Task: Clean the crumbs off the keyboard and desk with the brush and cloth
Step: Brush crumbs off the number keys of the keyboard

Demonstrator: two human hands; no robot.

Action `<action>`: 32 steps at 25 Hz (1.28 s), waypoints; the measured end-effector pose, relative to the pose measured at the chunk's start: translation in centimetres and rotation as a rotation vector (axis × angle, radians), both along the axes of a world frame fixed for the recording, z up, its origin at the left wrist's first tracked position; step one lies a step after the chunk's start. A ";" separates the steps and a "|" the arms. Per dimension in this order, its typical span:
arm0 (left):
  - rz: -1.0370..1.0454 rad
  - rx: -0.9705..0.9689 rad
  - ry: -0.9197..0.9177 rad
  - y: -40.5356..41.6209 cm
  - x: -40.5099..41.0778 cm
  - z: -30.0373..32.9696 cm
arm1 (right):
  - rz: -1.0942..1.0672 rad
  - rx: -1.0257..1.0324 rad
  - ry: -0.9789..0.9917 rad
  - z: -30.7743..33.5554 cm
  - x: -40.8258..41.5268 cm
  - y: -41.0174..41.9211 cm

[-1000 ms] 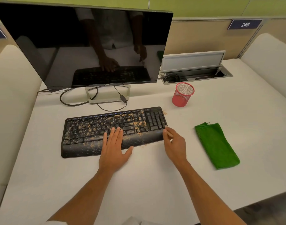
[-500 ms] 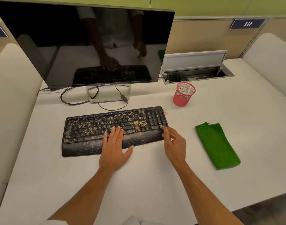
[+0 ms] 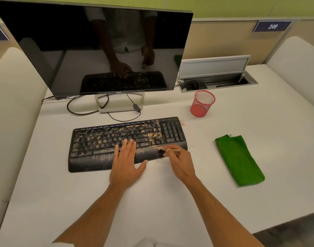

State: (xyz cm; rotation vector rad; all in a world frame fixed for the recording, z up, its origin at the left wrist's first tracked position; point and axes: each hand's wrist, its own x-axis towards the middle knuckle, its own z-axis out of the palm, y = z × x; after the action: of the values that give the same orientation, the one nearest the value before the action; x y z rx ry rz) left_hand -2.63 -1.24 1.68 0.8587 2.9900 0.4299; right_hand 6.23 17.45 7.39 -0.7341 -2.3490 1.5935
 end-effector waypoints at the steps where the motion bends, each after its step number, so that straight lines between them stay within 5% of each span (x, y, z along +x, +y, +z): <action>1: -0.002 -0.001 -0.002 0.0 0.0 0.0 | -0.053 -0.027 0.026 0.4 0.2 0.4; 6: -0.007 0.003 -0.010 0.0 -0.1 0.1 | -0.328 0.027 0.067 -0.3 0.9 3.0; 14: 0.000 -0.005 -0.013 0.0 0.1 0.2 | -0.004 0.195 0.006 -1.6 1.9 -1.3; 18: -0.003 0.003 -0.016 0.0 0.0 0.2 | -0.152 0.088 0.063 -0.3 2.3 0.5; 22: -0.006 0.001 -0.008 -0.1 0.0 0.2 | -0.355 0.306 0.114 0.0 2.6 3.7; 26: -0.009 0.002 -0.012 -0.1 0.0 0.2 | -0.252 0.483 0.053 -1.2 2.9 4.4; 32: -0.007 -0.005 -0.012 -0.1 0.0 0.1 | -0.194 0.323 0.058 -1.3 3.9 2.4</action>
State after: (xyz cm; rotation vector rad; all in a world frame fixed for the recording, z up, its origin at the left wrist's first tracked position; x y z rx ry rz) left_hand -2.63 -1.34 1.81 0.8627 2.9755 0.4258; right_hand 10.18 19.88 6.06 -0.7995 -2.3316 1.1081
